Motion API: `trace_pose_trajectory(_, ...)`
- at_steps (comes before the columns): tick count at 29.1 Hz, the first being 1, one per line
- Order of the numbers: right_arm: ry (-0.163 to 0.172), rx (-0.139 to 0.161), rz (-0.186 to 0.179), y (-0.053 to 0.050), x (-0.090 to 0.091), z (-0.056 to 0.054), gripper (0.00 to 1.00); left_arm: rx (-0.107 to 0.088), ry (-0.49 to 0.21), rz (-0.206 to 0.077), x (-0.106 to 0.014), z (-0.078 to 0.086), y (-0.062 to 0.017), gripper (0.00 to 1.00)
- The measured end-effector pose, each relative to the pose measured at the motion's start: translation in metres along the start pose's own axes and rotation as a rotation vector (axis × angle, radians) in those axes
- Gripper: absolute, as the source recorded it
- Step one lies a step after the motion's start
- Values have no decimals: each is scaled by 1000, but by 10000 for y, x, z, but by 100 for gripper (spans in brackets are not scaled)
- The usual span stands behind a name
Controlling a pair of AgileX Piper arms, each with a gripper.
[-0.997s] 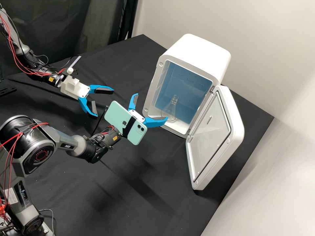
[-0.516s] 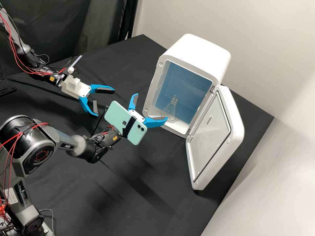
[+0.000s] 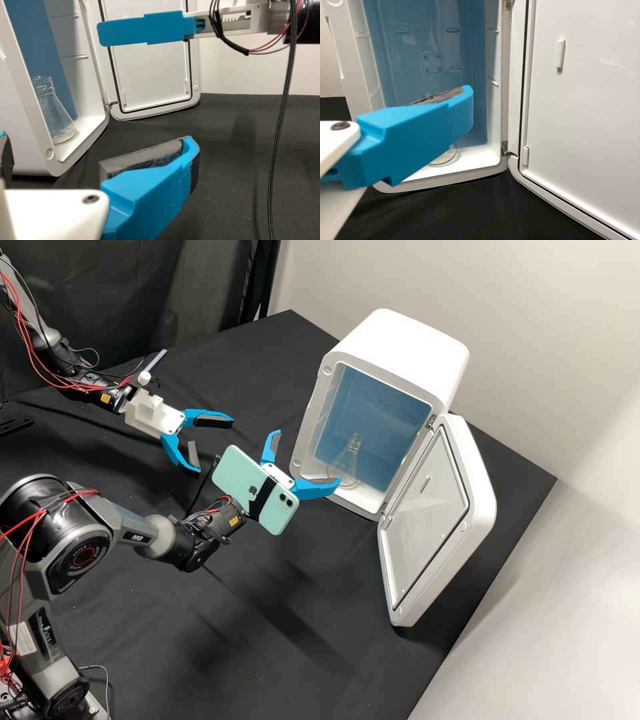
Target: Take the flask out of the incubator
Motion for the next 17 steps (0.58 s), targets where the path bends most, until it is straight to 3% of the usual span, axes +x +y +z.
trace_pose_trajectory(5, 0, 0, 0, 0, 0, 0, 100, 1, -8, -1, 2, 31, 6, 100)
trace_pose_trajectory(9, 0, 0, 0, 0, 0, 0, 100, 24, -17, 3, -14, 84, 64, 100)
trace_pose_trajectory(12, 0, 0, 0, 0, 0, 0, 100, 28, -19, 18, -30, 98, 111, 100)
trace_pose_trajectory(17, 0, 0, 0, 0, 0, 0, 100, 43, -26, -16, -10, 149, 86, 100)
